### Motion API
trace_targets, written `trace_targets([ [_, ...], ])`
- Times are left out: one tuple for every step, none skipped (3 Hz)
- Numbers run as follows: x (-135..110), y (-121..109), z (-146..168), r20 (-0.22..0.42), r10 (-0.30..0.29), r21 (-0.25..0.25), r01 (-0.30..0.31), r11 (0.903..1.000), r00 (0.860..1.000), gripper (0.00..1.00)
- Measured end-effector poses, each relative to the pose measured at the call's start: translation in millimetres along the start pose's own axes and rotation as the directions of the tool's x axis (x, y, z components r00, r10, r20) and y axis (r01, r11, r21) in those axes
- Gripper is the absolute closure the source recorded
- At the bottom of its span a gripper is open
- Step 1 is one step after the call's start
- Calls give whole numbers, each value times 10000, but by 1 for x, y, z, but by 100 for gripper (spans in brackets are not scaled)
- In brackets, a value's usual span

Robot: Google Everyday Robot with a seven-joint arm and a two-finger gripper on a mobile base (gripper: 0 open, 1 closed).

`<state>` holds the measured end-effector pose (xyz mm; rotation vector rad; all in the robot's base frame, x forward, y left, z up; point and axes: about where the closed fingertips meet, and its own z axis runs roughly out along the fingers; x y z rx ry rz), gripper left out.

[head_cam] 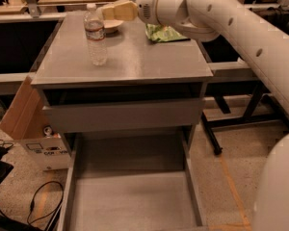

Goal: Pick water bottle from middle drawer and place on counter

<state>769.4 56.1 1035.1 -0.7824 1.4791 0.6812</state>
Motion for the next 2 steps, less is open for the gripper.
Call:
trace_targets([
  [-13, 8, -92, -1159, 670, -52, -681, 9977, 9910, 0],
  [-24, 34, -139, -2768, 498, 525, -366, 9980, 9596, 0],
])
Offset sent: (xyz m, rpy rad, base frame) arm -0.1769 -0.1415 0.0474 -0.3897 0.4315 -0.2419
